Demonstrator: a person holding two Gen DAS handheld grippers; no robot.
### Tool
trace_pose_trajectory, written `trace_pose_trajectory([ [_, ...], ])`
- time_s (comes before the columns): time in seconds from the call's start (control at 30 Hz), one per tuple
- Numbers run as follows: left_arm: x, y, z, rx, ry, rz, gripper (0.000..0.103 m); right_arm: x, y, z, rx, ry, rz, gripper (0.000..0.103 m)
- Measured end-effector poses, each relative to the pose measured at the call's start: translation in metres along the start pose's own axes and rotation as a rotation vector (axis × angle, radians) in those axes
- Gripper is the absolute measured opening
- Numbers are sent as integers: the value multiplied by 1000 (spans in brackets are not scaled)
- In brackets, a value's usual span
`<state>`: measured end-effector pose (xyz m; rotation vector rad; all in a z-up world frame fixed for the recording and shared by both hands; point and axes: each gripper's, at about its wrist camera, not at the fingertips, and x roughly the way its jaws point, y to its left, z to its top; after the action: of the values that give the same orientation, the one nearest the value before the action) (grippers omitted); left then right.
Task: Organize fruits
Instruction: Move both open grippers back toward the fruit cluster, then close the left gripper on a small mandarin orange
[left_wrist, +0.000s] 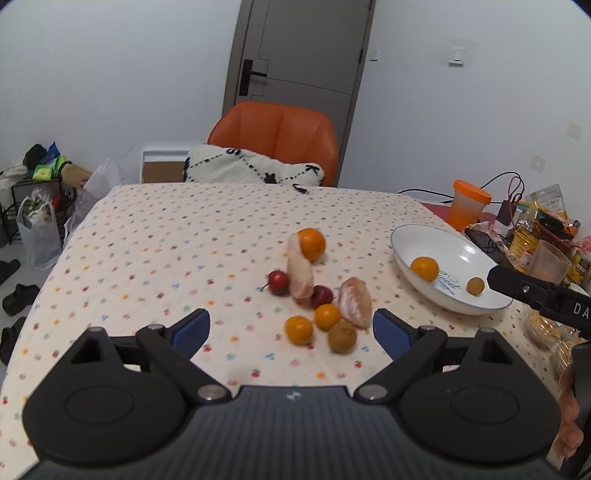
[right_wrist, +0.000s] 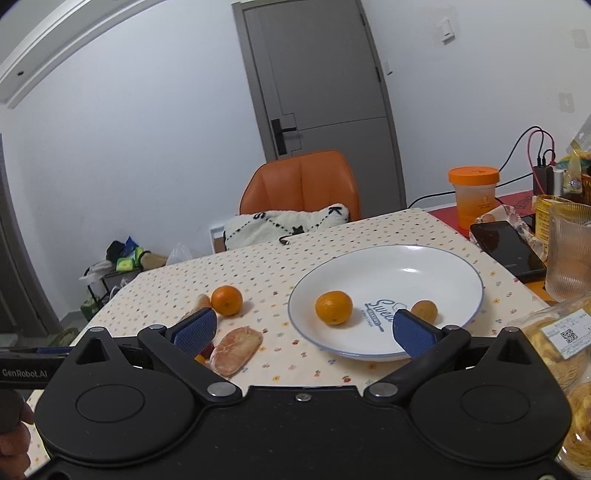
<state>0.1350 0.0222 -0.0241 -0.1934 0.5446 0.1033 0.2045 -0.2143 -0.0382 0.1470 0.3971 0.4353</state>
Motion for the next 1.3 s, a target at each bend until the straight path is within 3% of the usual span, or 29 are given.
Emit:
trace_pose_trajectory([
  [0.5, -3, 28, -5, -29, -10, -15, 90, 6, 25, -7, -24, 79, 66, 103],
  [0.73, 9, 29, -3, -44, 4, -35, 75, 18, 36, -9, -30, 112, 79, 102],
  [0.97, 24, 29, -5, -67, 30, -47, 63, 32, 40, -11, -32, 160, 92, 87],
  [1.1, 33, 28, -6, -71, 46, -54, 61, 40, 40, -13, -20, 185, 101, 83],
  [1.3, 46, 28, -7, -90, 78, -69, 50, 54, 43, -16, -25, 223, 124, 73],
])
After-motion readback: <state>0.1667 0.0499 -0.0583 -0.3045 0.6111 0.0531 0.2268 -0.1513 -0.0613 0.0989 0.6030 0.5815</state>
